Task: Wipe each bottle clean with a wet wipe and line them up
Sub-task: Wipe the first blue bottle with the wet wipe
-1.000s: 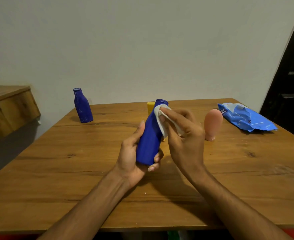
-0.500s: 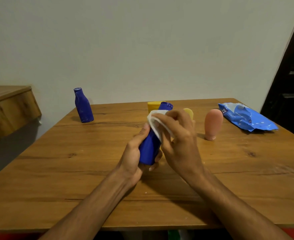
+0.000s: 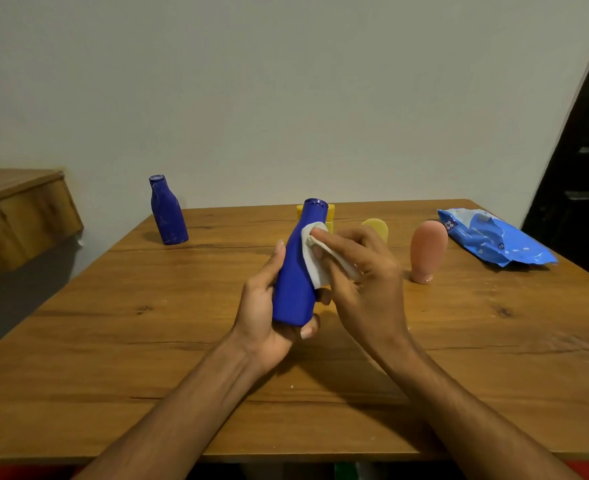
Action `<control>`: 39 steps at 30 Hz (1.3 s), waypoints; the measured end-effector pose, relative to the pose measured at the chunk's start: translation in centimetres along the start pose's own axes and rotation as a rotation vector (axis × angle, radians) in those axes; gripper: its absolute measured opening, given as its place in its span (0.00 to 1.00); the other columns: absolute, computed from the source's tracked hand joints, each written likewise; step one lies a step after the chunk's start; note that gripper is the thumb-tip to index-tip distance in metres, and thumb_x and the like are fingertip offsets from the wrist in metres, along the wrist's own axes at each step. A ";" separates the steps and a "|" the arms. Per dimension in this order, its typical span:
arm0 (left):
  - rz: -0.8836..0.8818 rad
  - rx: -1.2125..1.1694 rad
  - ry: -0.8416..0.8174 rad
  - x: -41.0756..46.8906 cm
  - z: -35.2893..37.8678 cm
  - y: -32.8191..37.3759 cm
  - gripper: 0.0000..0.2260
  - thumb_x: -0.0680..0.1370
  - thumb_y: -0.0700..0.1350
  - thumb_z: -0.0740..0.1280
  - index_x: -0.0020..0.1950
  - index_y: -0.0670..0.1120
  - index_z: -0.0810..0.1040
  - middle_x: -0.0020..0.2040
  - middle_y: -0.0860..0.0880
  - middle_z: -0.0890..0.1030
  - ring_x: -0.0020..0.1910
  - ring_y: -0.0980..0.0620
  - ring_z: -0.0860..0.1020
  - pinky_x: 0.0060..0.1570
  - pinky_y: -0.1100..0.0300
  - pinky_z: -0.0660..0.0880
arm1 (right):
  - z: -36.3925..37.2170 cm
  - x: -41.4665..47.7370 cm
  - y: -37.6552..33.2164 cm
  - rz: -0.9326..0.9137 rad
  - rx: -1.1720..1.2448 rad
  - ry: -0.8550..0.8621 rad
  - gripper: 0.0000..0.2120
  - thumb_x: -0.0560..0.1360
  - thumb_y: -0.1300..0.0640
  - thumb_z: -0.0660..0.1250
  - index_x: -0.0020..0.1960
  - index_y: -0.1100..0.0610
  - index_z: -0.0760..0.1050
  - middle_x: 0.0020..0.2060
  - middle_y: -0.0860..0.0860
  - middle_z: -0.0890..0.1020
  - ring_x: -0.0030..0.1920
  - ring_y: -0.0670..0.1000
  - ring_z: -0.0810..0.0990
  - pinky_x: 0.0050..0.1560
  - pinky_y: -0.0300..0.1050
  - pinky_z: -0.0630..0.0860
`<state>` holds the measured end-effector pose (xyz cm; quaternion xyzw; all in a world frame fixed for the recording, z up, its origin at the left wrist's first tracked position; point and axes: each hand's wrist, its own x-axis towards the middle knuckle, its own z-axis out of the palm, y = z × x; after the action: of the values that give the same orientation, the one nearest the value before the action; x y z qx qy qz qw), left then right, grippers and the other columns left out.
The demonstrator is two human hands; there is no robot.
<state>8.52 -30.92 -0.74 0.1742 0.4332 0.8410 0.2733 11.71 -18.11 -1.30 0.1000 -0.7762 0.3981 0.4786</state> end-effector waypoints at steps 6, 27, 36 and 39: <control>-0.004 -0.057 0.032 0.2 -0.2 0.4 0.22 0.79 0.59 0.58 0.64 0.45 0.77 0.43 0.44 0.80 0.35 0.50 0.76 0.21 0.62 0.71 | 0.5 -0.1 0.7 0.062 0.002 -0.071 0.14 0.74 0.48 0.68 0.58 0.50 0.81 0.47 0.45 0.79 0.51 0.48 0.77 0.46 0.60 0.77; -0.074 -0.289 0.097 0.7 -0.9 0.8 0.25 0.77 0.58 0.64 0.66 0.41 0.77 0.51 0.43 0.82 0.46 0.48 0.80 0.49 0.53 0.77 | 0.8 -0.6 0.3 0.003 -0.079 -0.167 0.17 0.73 0.43 0.64 0.56 0.50 0.82 0.45 0.42 0.78 0.48 0.46 0.74 0.47 0.57 0.73; -0.073 -0.301 0.094 0.6 -0.8 0.6 0.26 0.76 0.58 0.65 0.67 0.41 0.76 0.51 0.43 0.81 0.48 0.47 0.80 0.53 0.51 0.76 | 0.7 -0.6 0.1 -0.012 -0.084 -0.188 0.17 0.73 0.43 0.64 0.55 0.50 0.82 0.45 0.43 0.79 0.48 0.45 0.74 0.47 0.51 0.72; -0.060 -0.278 0.082 0.7 -0.7 0.4 0.25 0.77 0.58 0.64 0.68 0.43 0.76 0.51 0.43 0.81 0.46 0.48 0.80 0.47 0.52 0.79 | 0.5 -0.3 0.2 0.043 -0.077 -0.115 0.17 0.74 0.42 0.63 0.57 0.49 0.81 0.46 0.41 0.78 0.48 0.42 0.74 0.48 0.52 0.71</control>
<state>7.47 -31.10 -0.72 0.0871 0.3284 0.8908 0.3018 11.44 -18.36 -1.73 0.0875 -0.8193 0.3715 0.4279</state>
